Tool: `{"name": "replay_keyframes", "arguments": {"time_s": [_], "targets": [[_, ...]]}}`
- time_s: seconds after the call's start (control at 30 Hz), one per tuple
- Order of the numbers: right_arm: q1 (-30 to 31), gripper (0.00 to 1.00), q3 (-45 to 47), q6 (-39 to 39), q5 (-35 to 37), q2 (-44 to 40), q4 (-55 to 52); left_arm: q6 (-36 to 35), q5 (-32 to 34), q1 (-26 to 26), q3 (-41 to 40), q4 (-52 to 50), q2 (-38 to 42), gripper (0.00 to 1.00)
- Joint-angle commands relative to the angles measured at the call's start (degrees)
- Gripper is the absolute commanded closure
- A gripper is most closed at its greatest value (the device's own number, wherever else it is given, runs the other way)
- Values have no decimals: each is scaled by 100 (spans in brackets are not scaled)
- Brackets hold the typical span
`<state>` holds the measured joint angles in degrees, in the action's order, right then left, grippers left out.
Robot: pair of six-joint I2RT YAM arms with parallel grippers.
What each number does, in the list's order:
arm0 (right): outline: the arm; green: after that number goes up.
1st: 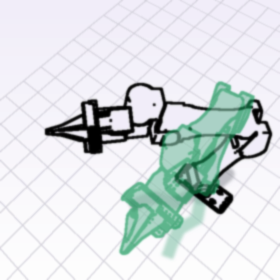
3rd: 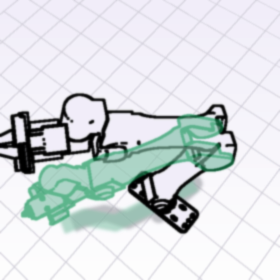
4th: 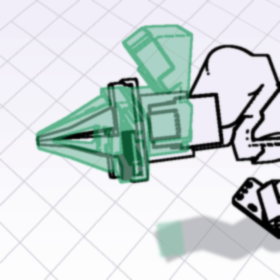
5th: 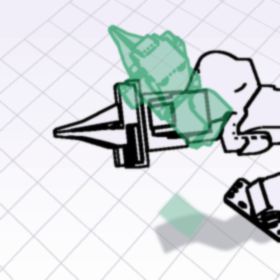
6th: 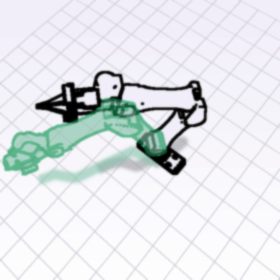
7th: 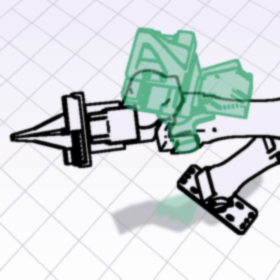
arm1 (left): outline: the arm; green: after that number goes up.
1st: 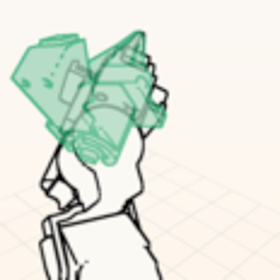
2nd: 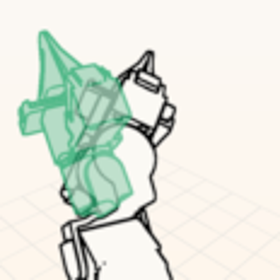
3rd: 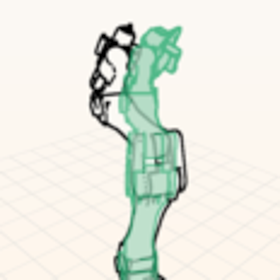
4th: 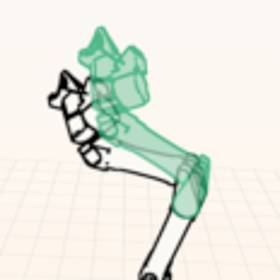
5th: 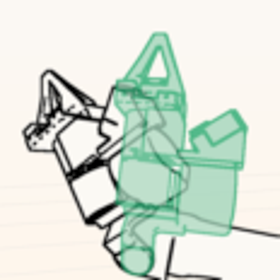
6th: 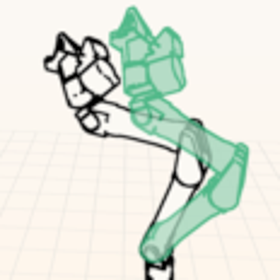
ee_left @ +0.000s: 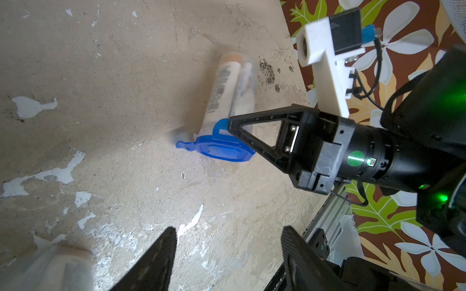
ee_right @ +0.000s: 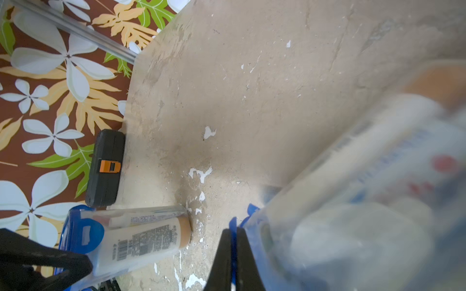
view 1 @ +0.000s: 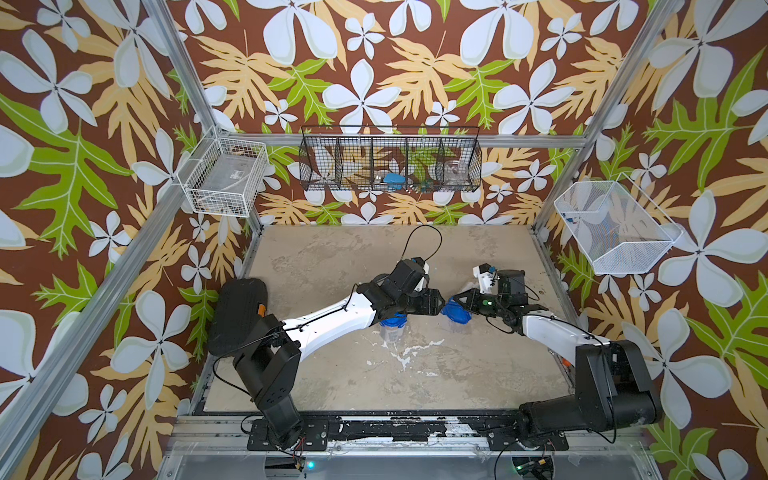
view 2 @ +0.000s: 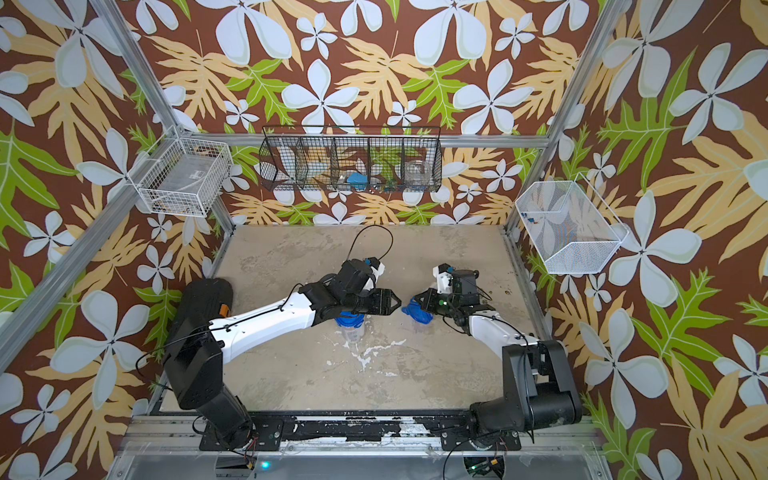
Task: Take out toiletry kits
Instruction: Pick up the container from the center of the board, then place the container at the center of the board.
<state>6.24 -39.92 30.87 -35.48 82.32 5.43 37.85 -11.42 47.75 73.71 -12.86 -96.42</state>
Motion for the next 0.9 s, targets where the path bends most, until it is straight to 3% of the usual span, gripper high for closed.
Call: {"name": "replay_keyframes", "arguments": {"time_s": [0.0,0.27,0.5,0.57,0.73,0.87], "targets": [[-8,100,41,133,-238,-232,-13,21,-10,-35,-37,61,95,32],[44,100,126,1646,-645,-1514,223,35,-59,-46,-44,114,227,31],[44,100,1695,4844,-810,-2011,3005,98,-124,-46,-306,265,440,31],[35,100,1977,5340,-832,-1917,3524,73,-125,-46,-334,206,431,31],[-158,100,2165,5259,-911,-1838,3815,78,-171,-46,-413,191,439,31],[-363,100,1987,4740,-1122,-1848,3537,116,-242,-29,-461,273,440,30]]}}
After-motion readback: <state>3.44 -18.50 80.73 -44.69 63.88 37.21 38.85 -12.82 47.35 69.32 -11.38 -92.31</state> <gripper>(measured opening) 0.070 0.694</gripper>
